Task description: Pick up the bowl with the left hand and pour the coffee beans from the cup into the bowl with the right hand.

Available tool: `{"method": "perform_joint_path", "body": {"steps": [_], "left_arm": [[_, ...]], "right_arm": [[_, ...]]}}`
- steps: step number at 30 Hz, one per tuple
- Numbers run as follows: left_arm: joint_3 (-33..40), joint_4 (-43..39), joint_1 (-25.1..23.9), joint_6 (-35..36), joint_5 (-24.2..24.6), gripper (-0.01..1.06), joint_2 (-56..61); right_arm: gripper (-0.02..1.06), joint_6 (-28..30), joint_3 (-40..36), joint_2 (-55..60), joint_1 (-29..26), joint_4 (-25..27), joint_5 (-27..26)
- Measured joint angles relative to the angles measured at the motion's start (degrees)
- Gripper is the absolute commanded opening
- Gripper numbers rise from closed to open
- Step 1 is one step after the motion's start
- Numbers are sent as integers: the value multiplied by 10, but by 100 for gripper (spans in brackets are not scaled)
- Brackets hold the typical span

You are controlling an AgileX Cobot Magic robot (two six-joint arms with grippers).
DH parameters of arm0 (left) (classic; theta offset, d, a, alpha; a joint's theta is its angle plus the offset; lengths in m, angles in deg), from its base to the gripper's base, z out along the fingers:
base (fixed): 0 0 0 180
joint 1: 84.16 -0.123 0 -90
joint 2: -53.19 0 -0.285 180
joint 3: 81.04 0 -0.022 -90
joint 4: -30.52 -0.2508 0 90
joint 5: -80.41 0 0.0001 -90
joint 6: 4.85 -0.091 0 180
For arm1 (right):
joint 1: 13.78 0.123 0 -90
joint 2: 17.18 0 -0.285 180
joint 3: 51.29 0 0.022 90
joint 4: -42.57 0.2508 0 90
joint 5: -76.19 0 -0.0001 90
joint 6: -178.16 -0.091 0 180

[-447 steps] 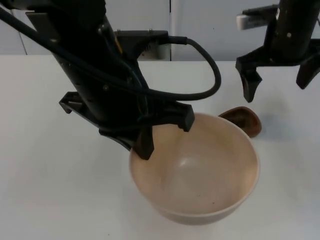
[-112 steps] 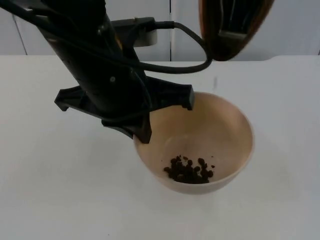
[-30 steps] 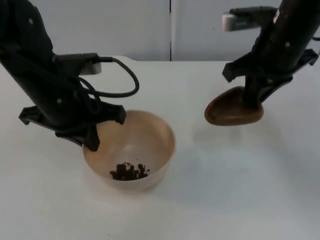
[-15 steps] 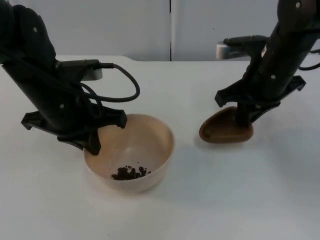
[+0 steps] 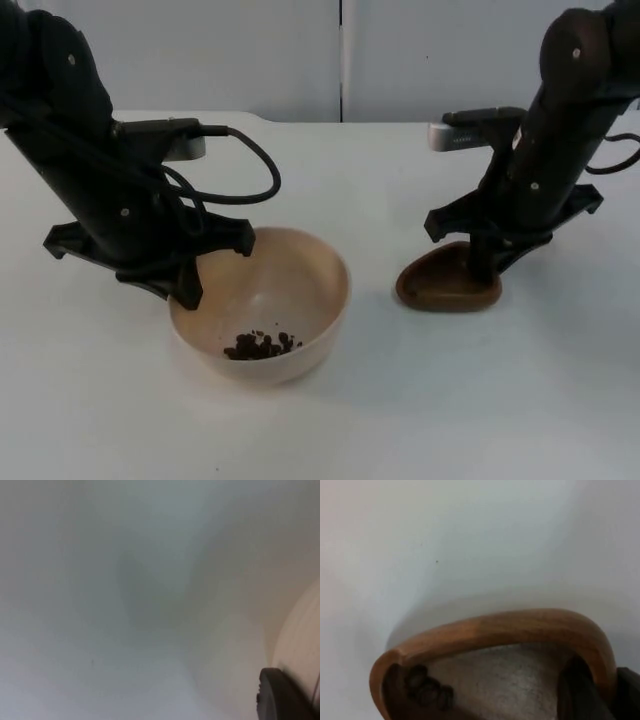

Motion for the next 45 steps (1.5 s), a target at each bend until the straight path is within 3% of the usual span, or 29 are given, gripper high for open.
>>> {"method": "perform_joint_path", "body": {"steps": [4,6,8,9,12,13,14,16,18,31,45], "left_arm": [[0,0,0,0,0,1,0],[0,0,0,0,-4,10,0],[0,0,0,0,-7,26,-1],[0,0,0,0,-10,26,-2],[0,0,0,0,-12,58,-2],[0,0,0,0,-12,70,-2],[0,0,0,0,-12,70,-2],[0,0,0,0,-12,81,-2],[0,0,0,0,-13,86,-2],[0,0,0,0,-19,87,91],[0,-1,0,-1,-6,87,252]], "right_arm": [[0,-1,0,1,0,0,-1],[1,-1,0,1,0,0,-1],[8,-1,0,1,0,0,-2],[8,-1,0,1,0,0,-2],[34,-1,0,5,0,1,-2],[50,-1,0,5,0,1,-2],[50,-1,0,6,0,0,-3],[67,-1,0,6,0,0,-5],[76,-1,0,6,0,0,-8],[78,23,0,-93,0,-2,-18],[78,43,-9,-258,0,-2,32]]}}
